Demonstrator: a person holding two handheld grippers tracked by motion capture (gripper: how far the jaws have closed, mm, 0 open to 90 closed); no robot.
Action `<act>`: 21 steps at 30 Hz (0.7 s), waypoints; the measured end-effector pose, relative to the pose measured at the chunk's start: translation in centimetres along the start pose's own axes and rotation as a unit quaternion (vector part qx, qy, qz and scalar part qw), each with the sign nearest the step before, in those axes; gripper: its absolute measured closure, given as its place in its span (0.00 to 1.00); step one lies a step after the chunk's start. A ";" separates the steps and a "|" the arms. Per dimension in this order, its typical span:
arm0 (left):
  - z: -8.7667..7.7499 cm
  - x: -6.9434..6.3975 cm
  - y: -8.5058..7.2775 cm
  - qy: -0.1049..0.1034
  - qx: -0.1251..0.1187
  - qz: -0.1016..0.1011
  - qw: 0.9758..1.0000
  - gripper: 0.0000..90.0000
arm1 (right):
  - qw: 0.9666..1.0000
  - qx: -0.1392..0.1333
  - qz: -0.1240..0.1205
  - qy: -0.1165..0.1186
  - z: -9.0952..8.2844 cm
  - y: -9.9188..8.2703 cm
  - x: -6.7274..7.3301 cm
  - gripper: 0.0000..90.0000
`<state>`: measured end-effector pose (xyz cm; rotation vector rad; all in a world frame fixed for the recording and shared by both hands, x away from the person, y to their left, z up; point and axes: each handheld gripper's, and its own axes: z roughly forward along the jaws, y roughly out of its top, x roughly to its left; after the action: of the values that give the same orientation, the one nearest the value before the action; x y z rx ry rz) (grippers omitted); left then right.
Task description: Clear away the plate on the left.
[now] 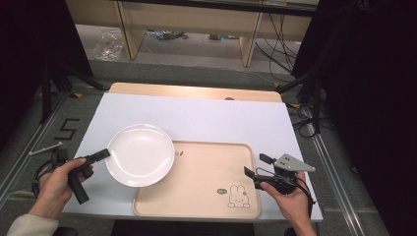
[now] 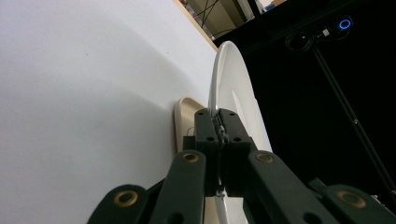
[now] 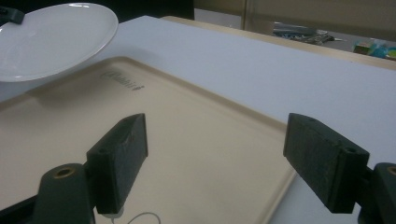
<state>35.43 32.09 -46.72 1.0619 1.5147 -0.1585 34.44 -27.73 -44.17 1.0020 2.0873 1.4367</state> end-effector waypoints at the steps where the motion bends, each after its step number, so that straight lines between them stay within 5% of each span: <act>1: 0.0 0.0 0.0 0.000 0.002 0.001 1.000 0.97 | 1.000 0.000 0.000 0.000 0.0 0.0 0.0 0.25; 21: 1.0 -0.6 -0.5 -0.015 0.017 0.001 1.000 0.97 | 1.000 0.000 -0.001 -0.001 0.0 0.0 0.0 0.25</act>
<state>35.73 30.81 -46.72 1.0836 1.4881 -0.1980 34.44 -27.74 -44.17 0.9999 2.0860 1.4347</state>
